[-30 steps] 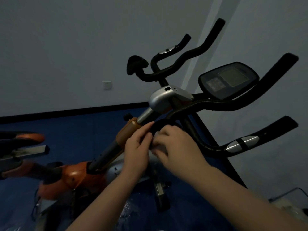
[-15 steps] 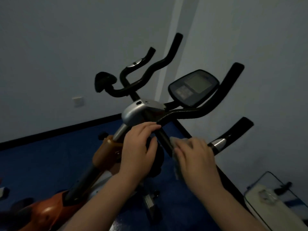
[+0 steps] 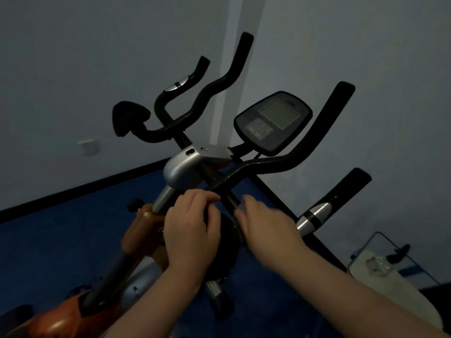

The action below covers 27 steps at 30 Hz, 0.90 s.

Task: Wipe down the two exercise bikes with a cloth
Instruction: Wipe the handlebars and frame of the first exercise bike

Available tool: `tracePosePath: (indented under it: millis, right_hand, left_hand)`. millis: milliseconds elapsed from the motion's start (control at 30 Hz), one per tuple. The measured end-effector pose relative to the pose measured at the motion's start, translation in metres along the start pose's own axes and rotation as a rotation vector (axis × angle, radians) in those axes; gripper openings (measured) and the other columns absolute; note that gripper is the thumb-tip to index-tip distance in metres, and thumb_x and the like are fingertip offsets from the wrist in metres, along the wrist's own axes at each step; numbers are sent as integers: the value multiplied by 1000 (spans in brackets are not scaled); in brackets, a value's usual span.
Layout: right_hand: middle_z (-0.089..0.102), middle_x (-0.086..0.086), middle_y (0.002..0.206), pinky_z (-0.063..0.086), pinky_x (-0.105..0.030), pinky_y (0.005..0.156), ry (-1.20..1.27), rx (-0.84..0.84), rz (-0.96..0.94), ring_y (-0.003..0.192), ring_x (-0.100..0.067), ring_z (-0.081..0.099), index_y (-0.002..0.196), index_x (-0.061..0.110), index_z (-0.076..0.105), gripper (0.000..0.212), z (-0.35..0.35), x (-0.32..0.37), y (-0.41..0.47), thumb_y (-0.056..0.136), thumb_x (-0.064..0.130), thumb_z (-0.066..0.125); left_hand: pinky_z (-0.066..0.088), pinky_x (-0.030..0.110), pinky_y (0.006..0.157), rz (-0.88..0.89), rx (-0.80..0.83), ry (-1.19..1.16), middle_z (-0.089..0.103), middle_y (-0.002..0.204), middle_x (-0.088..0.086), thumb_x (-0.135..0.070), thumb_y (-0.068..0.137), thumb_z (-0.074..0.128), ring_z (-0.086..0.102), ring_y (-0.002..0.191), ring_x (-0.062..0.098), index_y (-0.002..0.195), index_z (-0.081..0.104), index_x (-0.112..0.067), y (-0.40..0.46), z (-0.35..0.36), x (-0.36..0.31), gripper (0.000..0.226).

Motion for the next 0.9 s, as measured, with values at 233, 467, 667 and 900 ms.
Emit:
tracePosePath:
  millis: [233,467,667,900]
  right_hand:
    - [61,-9,105,36,-32,64,307,153,191,89,-29,59,116,11,43,44,4,6,32,99,49,29]
    - [59,-1,106,27,-31,53,167,36,128,74,-19,54,118,19,39,38,3,-1,1,97,50,30]
    - [58,-9,108,31,-32,62,286,10,163,87,-28,57,112,13,43,40,9,9,38,99,49,29]
    - [64,3,100,40,-33,91,-171,-120,-164,96,-20,60,128,19,52,42,-19,-33,-47,92,39,44]
  left_hand:
    - [44,29,61,11,0,32,59,83,-11,-20,84,46,53,75,6,87,61,-26,0,2,3,16]
    - [45,31,61,9,23,21,59,84,-13,-21,84,45,53,76,5,87,60,-27,0,1,4,16]
    - [46,36,59,22,22,22,59,81,-10,-19,84,45,53,73,8,84,60,-25,1,1,2,17]
    - [43,36,70,-31,89,-12,58,88,-18,-19,82,50,56,80,7,87,60,-33,3,-2,-10,18]
Point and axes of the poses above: each hand's wrist, its own y-axis towards the middle knuckle, its own z-axis out of the palm, x = y × z, the point moved 3 cm from there along y, towards the middle knuckle
